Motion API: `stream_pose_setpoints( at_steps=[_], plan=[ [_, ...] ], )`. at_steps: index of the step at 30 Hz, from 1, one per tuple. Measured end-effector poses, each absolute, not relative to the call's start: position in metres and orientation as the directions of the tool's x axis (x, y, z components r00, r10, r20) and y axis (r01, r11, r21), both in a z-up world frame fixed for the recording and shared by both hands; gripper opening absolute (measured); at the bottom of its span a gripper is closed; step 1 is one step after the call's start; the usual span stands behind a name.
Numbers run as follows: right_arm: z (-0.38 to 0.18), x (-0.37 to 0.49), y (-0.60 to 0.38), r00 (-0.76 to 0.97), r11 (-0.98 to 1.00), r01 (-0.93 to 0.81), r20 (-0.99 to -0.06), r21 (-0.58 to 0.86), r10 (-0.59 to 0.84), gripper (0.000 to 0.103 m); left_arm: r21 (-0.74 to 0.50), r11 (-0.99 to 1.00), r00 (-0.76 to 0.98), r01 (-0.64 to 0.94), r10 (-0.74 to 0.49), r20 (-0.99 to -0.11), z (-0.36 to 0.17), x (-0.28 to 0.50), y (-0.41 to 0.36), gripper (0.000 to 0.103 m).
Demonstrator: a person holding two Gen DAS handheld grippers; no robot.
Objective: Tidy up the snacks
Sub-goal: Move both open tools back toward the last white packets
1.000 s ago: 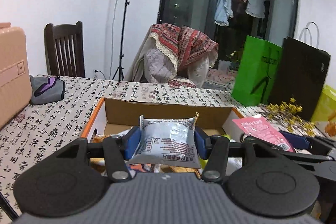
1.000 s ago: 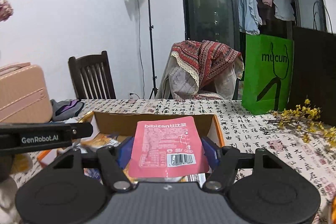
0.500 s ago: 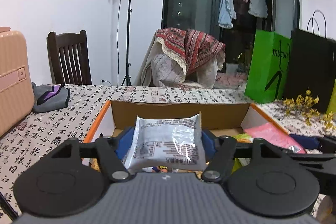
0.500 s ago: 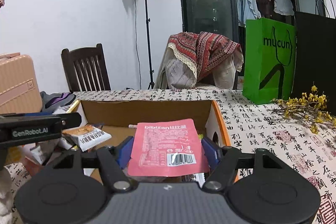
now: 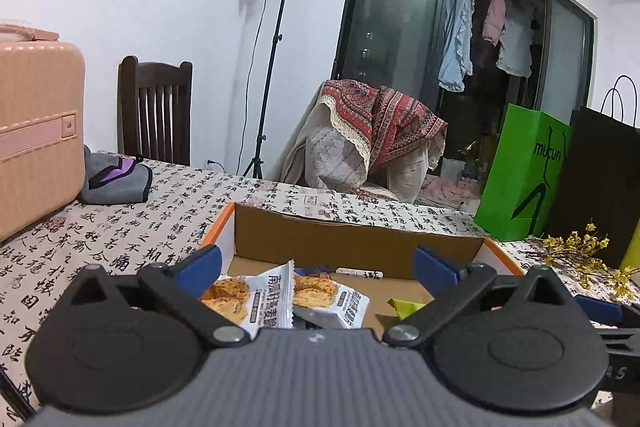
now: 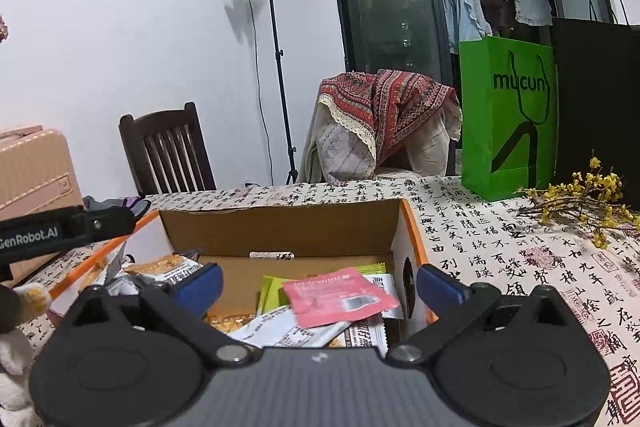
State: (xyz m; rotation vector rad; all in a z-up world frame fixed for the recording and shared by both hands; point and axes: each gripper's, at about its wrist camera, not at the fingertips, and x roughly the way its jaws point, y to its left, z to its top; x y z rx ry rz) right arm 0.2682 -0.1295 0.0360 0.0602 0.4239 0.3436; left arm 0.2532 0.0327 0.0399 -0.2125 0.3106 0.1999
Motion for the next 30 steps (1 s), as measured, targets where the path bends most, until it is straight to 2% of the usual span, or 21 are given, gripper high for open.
stream_pose_setpoints(
  at_steps=[12,30],
  plan=[
    [0.071,0.245,-0.140,0.865,0.953,-0.270,-0.401,0.135,0.302,0.103,-0.265,0.952,0.930,-0.152,0.047,-0.365,0.067,0.216,0.039,0.103],
    [0.053,0.174,-0.135,0.777,0.921,-0.369,-0.502,0.125,0.380,0.103,-0.207,0.943,0.868,-0.261,0.135,-0.478,0.027,0.124,0.090,0.103]
  ],
)
